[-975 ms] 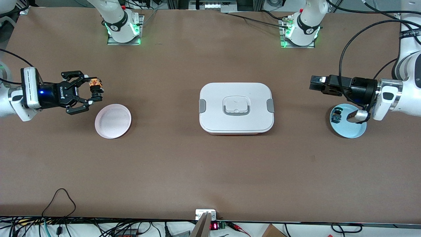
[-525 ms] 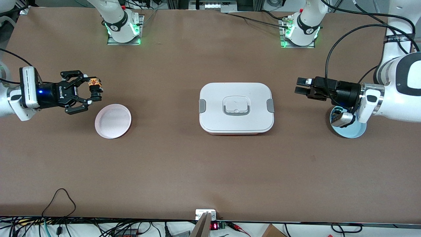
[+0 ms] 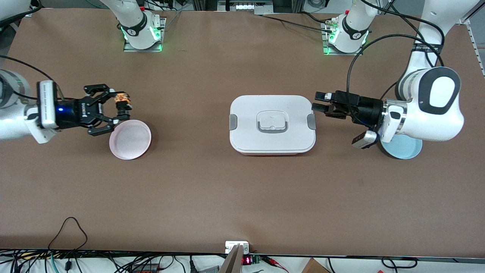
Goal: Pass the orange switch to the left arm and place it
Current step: 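Carry the switch over the box while the left gripper reaches toward it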
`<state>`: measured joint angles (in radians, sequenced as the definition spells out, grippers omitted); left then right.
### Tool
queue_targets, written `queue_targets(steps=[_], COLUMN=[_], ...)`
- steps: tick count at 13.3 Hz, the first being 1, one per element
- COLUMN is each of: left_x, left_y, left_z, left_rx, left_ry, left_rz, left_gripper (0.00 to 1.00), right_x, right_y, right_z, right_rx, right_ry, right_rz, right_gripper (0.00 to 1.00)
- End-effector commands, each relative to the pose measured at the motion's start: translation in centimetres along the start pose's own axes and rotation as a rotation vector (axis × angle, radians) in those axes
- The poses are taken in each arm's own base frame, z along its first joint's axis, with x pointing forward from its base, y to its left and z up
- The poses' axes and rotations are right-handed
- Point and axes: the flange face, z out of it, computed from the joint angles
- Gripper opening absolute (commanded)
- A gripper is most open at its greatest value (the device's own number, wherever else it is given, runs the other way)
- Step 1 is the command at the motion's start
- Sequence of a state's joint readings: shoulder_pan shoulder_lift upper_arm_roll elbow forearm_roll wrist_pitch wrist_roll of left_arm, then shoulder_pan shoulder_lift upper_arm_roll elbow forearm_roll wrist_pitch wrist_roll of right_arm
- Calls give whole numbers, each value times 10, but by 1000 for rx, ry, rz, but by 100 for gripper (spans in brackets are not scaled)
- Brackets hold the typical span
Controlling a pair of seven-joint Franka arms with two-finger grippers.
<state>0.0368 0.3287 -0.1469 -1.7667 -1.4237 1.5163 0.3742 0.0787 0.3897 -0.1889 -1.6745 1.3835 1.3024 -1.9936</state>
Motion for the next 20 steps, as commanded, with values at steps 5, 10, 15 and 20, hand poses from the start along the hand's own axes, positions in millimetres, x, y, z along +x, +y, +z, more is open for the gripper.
queue_targets(steps=[5,10,15,20], left_x=[-6,-2,3,2], left_y=[-16,-13,-22,-25], left_z=[40,76,109,110], left_rx=[-62,-100,-125,-130], left_ry=[22,48,76,72], left_rz=[18,13,-45,-186], left_gripper=[100,100,100,100], right_x=[24,35,38,38], right_y=[27,36,30,27], right_z=[140,250,344,352], right_rx=[-10,-135,-254,-253], right_ry=[55,115,155,157], right_rz=[103,157,208,214], right_gripper=[0,0,0,0])
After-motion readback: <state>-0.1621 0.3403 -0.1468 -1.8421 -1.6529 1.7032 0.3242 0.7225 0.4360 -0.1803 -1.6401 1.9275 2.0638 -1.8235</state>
